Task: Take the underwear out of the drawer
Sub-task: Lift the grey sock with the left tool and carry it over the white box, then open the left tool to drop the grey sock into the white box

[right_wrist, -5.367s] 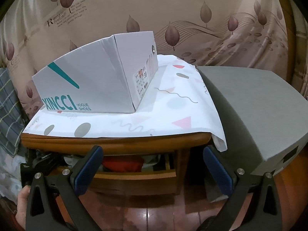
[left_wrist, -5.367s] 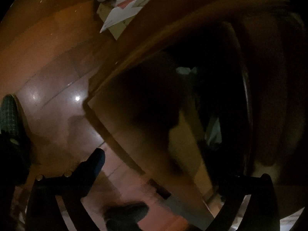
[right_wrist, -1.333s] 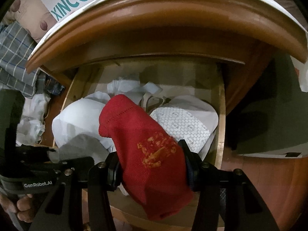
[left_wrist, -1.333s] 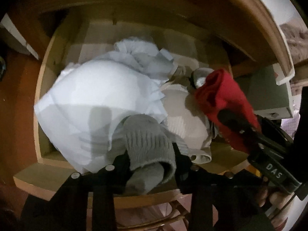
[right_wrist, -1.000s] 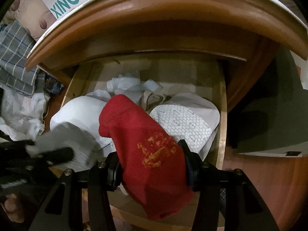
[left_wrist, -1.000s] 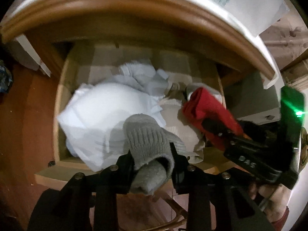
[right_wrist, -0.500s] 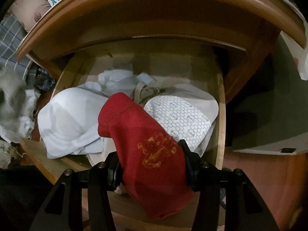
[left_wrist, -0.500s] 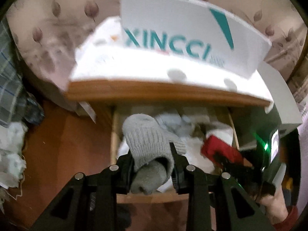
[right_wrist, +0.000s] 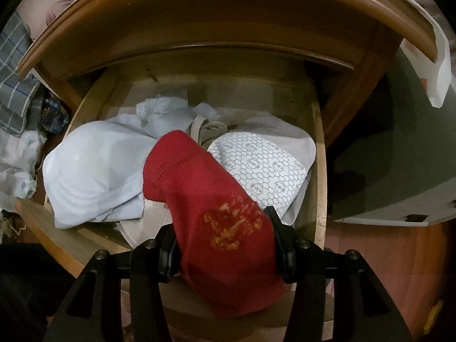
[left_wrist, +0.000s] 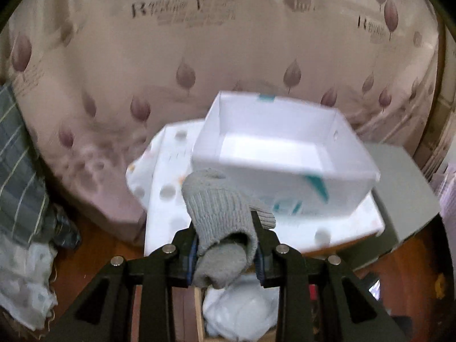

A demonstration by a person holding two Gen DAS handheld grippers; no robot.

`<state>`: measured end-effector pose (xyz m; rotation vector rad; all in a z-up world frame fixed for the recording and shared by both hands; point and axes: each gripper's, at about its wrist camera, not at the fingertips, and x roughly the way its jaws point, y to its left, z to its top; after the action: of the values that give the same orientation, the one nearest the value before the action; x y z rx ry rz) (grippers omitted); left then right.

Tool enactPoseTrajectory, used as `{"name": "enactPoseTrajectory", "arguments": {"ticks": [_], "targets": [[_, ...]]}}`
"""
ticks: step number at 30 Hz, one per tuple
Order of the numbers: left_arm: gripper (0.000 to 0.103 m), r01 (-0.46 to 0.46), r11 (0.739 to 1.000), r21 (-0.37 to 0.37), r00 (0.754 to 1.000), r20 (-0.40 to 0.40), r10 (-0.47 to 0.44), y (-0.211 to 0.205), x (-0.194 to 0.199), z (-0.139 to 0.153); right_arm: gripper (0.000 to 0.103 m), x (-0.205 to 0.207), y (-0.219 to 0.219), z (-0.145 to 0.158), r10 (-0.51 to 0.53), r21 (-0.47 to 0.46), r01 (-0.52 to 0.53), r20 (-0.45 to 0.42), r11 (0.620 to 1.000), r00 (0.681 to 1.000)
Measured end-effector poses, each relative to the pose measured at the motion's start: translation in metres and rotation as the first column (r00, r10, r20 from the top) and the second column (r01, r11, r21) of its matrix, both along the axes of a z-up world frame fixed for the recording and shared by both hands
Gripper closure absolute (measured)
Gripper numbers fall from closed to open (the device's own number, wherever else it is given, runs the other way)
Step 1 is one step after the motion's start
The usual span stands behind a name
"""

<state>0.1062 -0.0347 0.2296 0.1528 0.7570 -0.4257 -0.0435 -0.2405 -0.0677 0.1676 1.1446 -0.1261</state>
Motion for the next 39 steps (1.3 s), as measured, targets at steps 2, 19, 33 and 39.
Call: {"name": "enactPoseTrajectory", "arguments": {"ticks": [2, 19, 33, 39], "targets": [[0.072, 0.001, 1.0, -0.026, 1.0, 0.016, 0.0, -0.009, 0.019, 0.017, 0.055, -0.001, 0.001, 0.001, -0.008, -0.001, 0.008, 0.005, 1.0, 1.0], [0.072, 0.094, 0.995, 0.018, 0.991, -0.1, -0.091, -0.077, 0.124, -0.017, 0.053, 0.001, -0.003, -0.002, -0.023, 0.031, 0.023, -0.006, 0.999, 1.0], [0.072, -0.034, 0.999, 0.042, 0.978, -0.204, 0.042, -0.069, 0.117, -0.037, 0.052, 0.002, -0.003, -0.003, -0.026, 0.034, 0.027, -0.01, 0.999, 1.0], [0.072, -0.131, 0.991, 0.031, 0.957, -0.257, 0.135, -0.066, 0.11, -0.035, 0.052, 0.003, -0.002, -0.003, -0.027, 0.034, 0.027, -0.009, 0.999, 1.0]]}}
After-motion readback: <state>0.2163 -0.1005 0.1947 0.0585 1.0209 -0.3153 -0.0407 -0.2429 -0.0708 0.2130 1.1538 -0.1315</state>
